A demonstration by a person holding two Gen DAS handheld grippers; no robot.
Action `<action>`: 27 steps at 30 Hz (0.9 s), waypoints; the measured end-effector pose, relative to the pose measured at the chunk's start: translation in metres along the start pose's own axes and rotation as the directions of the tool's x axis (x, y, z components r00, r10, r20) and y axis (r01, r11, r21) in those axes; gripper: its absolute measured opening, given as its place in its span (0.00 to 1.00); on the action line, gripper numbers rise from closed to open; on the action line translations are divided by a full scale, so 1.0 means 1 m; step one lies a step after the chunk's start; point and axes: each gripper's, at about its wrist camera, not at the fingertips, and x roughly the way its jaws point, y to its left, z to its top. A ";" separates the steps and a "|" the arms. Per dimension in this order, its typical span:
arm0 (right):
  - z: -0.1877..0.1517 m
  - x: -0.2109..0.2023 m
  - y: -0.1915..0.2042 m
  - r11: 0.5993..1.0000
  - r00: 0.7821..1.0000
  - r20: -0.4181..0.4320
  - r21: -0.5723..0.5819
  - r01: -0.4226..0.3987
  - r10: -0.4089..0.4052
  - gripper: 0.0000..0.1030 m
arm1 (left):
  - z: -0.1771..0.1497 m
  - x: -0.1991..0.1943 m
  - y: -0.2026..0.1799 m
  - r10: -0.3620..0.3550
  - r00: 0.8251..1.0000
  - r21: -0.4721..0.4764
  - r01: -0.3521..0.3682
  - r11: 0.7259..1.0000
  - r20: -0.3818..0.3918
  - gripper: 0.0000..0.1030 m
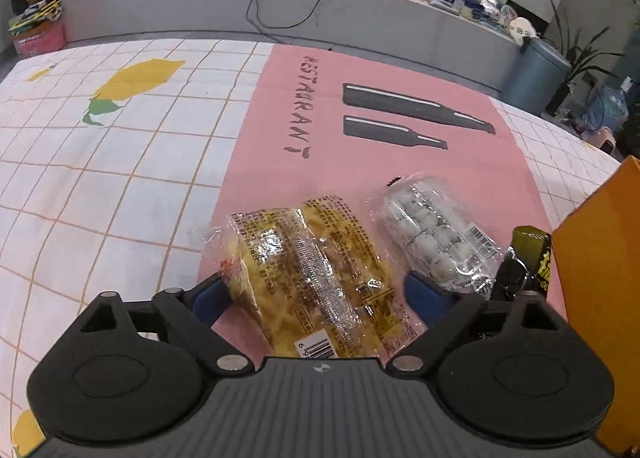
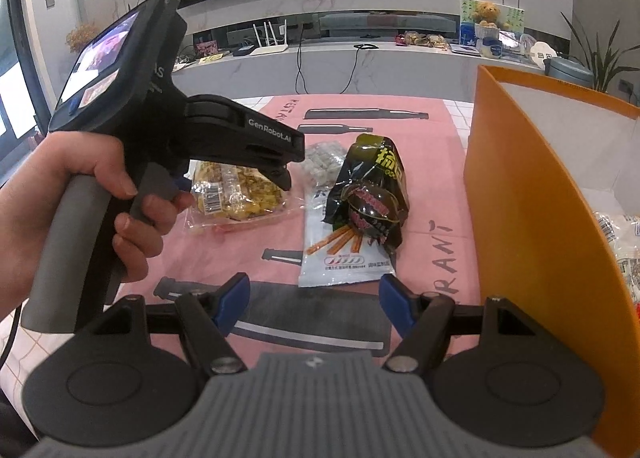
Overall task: Organize snacks
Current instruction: 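Grasp the yellow waffle pack with the left tool, then lift the yellow waffle pack with the left tool while the right tool grasps the black stick-snack bag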
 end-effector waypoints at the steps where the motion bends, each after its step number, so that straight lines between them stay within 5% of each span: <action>1: 0.000 0.000 0.000 1.000 1.000 -0.001 -0.002 0.000 0.000 0.68 | 0.000 -0.001 0.000 0.003 1.000 0.009 -0.003 1.000 0.001 0.91; 13: 0.005 -0.014 -0.004 1.000 0.999 0.031 0.022 -0.022 0.021 0.68 | -0.030 -0.033 0.030 -0.049 0.998 0.032 0.050 0.998 -0.041 0.82; 22: 0.009 -0.017 -0.007 0.999 0.999 0.045 0.044 -0.031 0.029 0.68 | -0.040 -0.052 0.044 -0.138 0.963 0.061 0.156 0.986 -0.230 0.90; 27: 0.011 -0.019 -0.008 0.999 0.998 0.054 0.044 -0.030 0.028 0.68 | -0.031 -0.059 0.047 -0.071 0.983 -0.035 0.066 0.997 -0.169 0.97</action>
